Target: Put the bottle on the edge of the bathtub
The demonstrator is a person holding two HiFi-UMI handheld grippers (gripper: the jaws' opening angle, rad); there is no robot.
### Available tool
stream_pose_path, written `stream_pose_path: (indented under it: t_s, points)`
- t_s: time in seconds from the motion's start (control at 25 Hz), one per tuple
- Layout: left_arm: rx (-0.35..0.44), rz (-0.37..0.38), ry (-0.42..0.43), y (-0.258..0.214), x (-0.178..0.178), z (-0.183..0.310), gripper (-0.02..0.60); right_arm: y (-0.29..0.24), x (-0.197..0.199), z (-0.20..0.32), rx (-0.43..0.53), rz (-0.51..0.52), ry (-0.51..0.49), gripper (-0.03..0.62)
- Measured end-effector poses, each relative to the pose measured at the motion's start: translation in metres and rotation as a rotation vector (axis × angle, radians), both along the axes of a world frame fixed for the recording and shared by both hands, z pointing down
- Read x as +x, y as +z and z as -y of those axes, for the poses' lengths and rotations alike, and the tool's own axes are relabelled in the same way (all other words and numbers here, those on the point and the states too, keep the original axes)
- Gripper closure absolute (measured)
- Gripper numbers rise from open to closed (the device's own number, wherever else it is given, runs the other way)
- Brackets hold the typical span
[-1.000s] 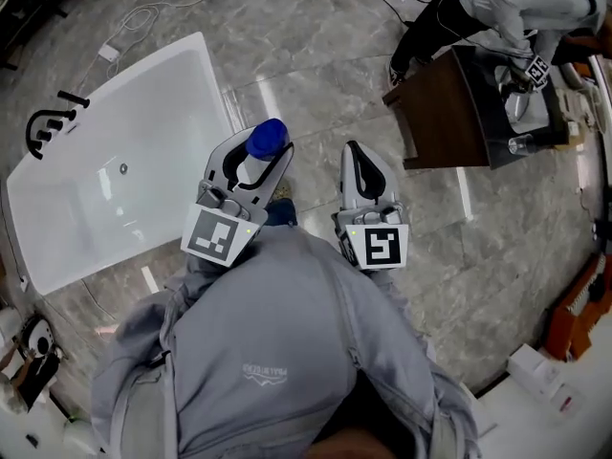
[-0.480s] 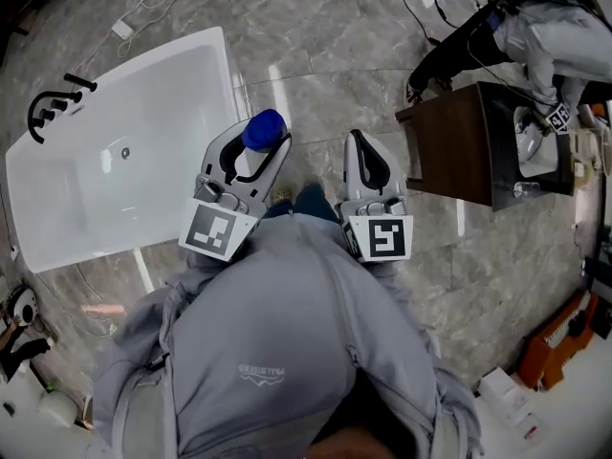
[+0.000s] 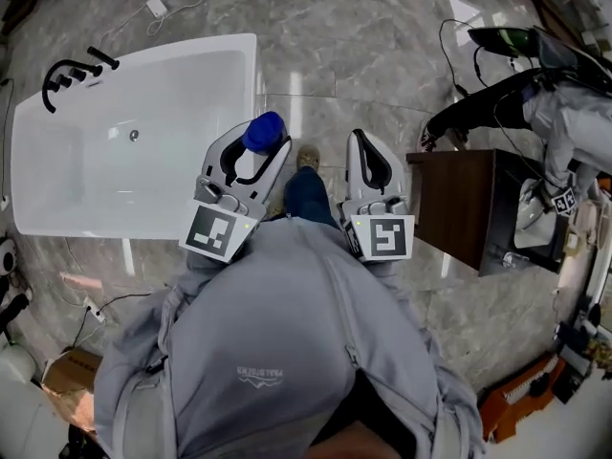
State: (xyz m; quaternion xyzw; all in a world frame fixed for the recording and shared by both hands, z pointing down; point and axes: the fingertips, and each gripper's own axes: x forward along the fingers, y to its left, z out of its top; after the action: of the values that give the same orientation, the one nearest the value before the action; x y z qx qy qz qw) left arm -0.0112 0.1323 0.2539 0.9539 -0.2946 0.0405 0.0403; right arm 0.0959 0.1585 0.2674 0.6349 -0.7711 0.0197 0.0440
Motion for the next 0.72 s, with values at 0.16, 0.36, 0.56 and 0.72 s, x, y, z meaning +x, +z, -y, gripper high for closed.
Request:
stream_pose_path:
  t_s: [0.16,0.36,0.56,0.72]
  points:
    - [-0.006,-0.004,-0.067,0.002,0.002,0.042,0.425,0.001,0.000,0.052,-0.005,-0.010,-0.084,0.589]
    - [-0.006,-0.004,-0.157,0.000,0.024,0.089,0.425,-0.002,0.018,0.109,-0.001,-0.014,-0.199,0.589]
    - [0.000,0.000,-0.221,-0.003,0.044,0.130,0.425,-0.004,0.037,0.159,0.001,-0.011,-0.270,0.589]
    - [-0.004,0.009,-0.264,0.000,0.051,0.154,0.425,0.000,0.041,0.186,-0.009,0.000,-0.324,0.589]
